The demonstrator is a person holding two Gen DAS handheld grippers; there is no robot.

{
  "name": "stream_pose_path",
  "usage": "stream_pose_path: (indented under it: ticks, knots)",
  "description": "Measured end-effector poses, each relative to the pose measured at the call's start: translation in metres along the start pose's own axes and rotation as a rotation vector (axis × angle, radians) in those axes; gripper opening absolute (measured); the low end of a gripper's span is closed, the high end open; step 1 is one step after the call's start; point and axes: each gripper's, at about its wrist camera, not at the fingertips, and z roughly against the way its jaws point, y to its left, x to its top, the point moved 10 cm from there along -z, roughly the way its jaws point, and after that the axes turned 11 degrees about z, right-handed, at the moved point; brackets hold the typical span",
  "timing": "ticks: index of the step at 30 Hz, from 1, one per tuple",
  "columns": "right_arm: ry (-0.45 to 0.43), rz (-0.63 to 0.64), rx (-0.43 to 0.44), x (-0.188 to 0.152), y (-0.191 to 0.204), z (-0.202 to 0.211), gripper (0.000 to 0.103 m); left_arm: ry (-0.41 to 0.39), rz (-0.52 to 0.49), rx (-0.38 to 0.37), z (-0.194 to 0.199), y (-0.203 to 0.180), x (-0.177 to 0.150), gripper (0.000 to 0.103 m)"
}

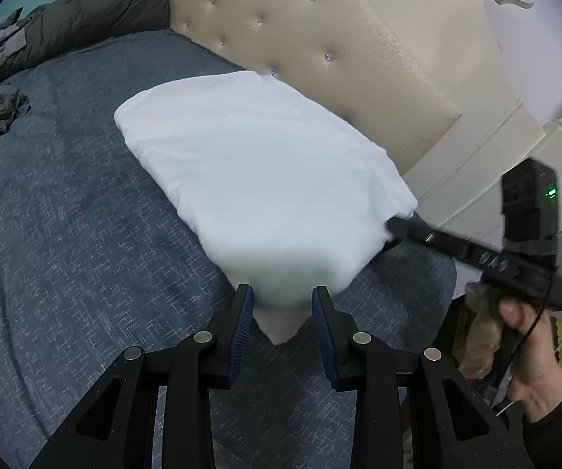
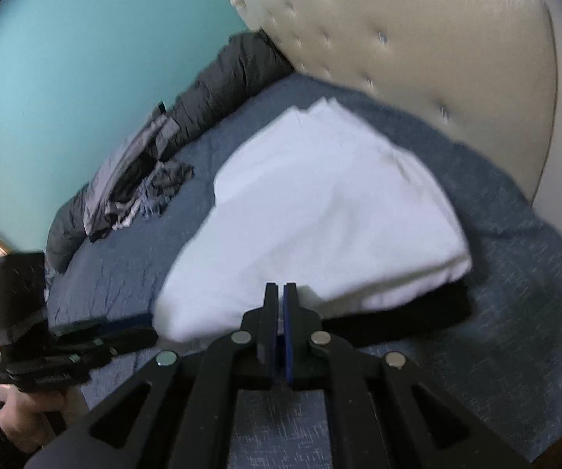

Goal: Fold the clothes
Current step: 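Lift both open tools away from the folded shirt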

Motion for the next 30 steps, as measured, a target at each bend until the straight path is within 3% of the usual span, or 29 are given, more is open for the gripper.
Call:
stream_pose_path:
  ticks: [8,13,30]
  knots:
    - [0.036,-0.023,-0.069,-0.005,-0.020,-0.016,0.001,-0.007,0.012,0.000,0.015,0.006,-0.006,0.034]
    - [-0.003,-0.042,-0.086,-0.014,-0.019,0.005,0.001,-0.020,0.013,0.004,0.028,0.008,-0.006,0.034]
    - [-0.112,0.054,-0.112,-0.006,0.079,0.082,0.003,-0.110,-0.045,-0.019,0.111,-0.024,-0.022,0.035]
